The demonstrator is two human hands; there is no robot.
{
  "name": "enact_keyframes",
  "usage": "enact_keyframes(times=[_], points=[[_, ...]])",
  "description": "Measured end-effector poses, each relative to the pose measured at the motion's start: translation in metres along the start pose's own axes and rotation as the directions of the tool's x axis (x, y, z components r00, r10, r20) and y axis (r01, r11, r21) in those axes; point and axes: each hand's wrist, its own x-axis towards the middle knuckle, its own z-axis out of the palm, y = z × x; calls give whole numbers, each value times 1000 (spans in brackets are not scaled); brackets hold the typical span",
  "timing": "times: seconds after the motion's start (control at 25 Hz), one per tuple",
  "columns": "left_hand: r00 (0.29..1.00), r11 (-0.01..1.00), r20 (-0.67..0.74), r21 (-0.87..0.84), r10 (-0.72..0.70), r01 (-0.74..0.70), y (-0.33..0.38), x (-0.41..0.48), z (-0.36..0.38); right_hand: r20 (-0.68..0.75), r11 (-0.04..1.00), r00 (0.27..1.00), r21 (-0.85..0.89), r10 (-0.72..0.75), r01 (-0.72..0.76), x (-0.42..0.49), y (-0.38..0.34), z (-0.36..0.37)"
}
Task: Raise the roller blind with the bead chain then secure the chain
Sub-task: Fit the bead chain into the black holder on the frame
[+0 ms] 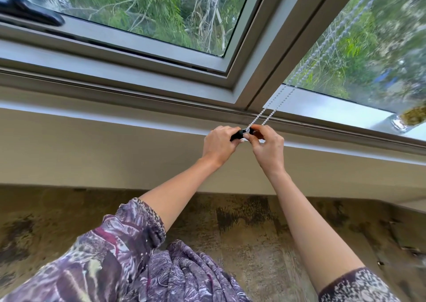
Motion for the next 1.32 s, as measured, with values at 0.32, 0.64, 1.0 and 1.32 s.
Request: enact_keyframes(times=[0.32, 0.64, 1.0, 1.32], points=[[991, 995, -98, 50, 88, -83, 0, -5, -3, 23, 990, 1000, -140, 12, -9, 3, -5, 5], [998, 997, -30, 64, 46, -44, 1, -2, -4, 139, 970, 989, -242, 44, -9, 10, -8, 6], [994, 992, 108, -126, 14, -1, 6, -4, -13, 267, 952, 954, -228, -139, 202, 7, -1, -15], [998, 995, 23, -80, 58, -56, 5, -11, -15, 326, 952, 941, -245, -95, 181, 13, -5, -26]])
